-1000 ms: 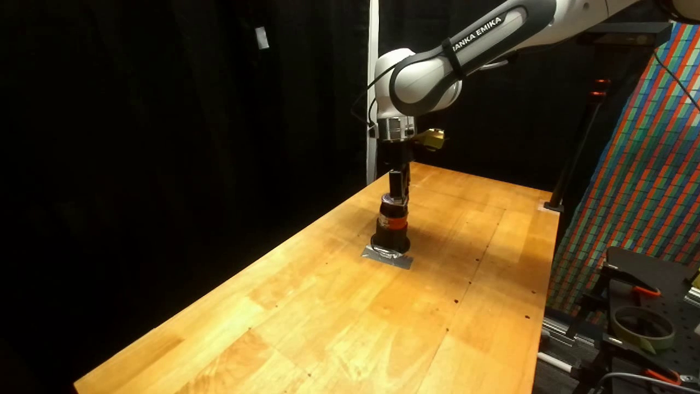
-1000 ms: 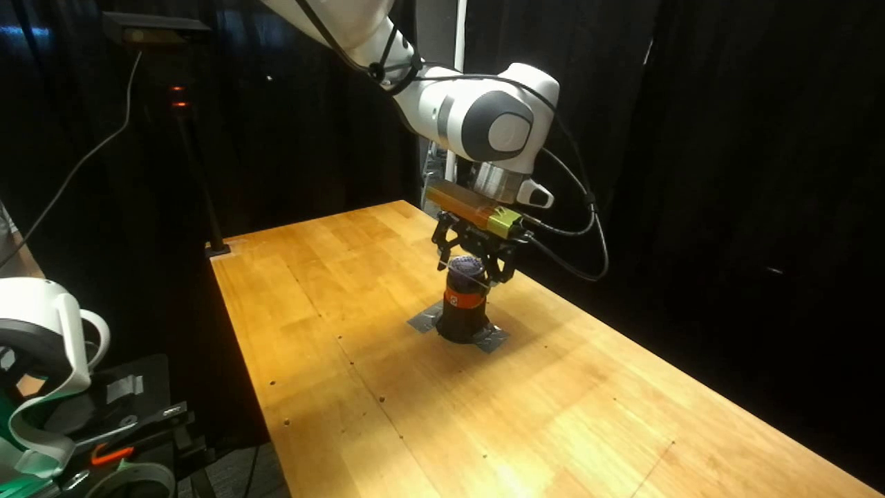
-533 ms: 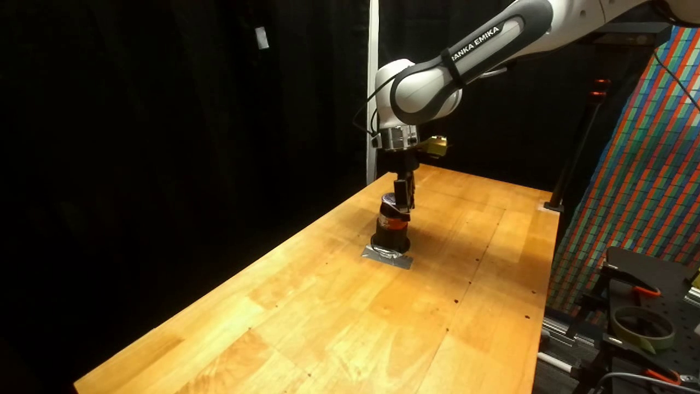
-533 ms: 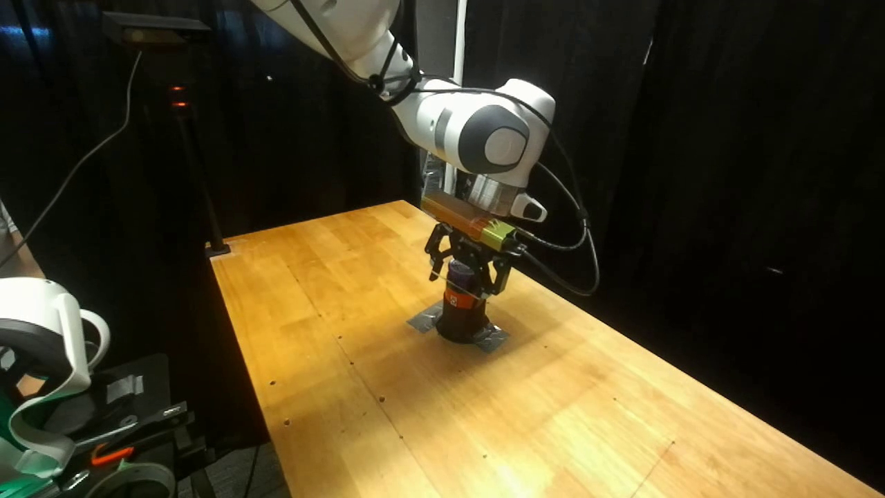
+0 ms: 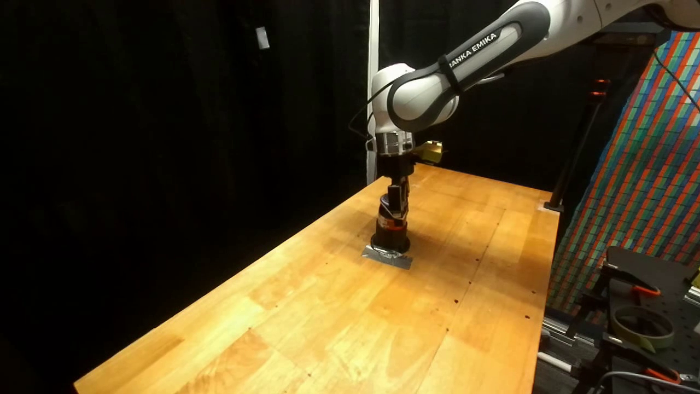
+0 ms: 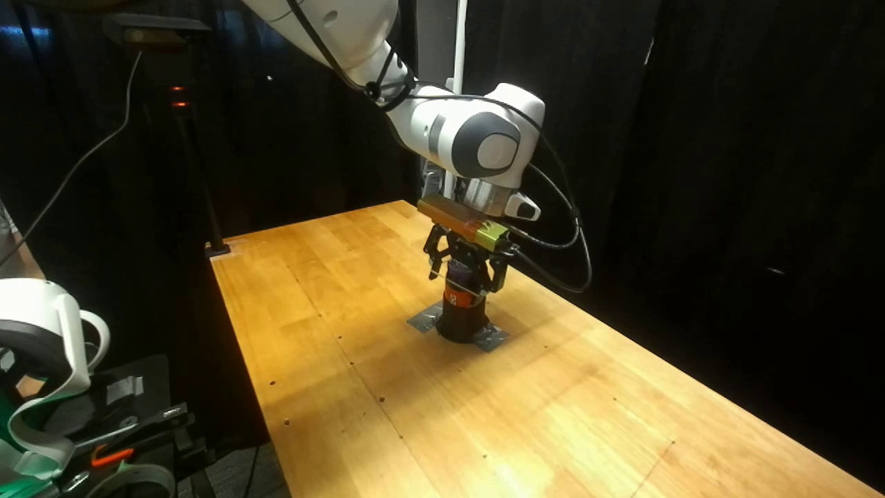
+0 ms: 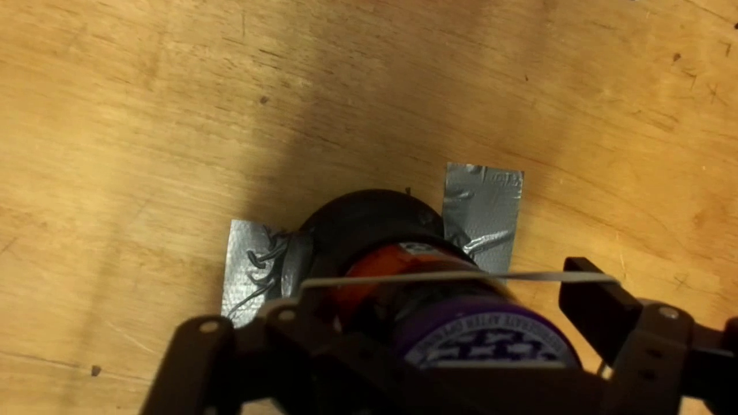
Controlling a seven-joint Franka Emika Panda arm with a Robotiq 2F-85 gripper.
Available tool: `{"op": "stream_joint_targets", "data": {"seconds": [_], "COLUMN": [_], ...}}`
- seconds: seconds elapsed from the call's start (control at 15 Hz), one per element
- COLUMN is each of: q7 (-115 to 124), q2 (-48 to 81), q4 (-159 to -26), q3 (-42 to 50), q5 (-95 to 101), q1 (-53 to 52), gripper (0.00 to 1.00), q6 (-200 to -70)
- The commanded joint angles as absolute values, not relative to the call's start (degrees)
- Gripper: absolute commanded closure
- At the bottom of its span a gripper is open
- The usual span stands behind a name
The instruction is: Put the rubber band around the base of the cup
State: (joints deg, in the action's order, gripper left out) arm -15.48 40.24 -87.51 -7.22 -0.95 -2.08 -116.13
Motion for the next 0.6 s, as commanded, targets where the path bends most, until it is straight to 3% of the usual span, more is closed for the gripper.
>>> {"op": "stream_joint_targets", "data": {"seconds": [0.0,0.53], "q7": [-13.15,-4.36], "q2": [40.97,43.6], "q4": [-87.44,-86.34], "q3": [-6.67,-3.46], "q5": [-0.45,3.35], "q1": [-3.4,-6.39], "gripper": [0.0,0.0], "q6": [-116.77,-127.72]}}
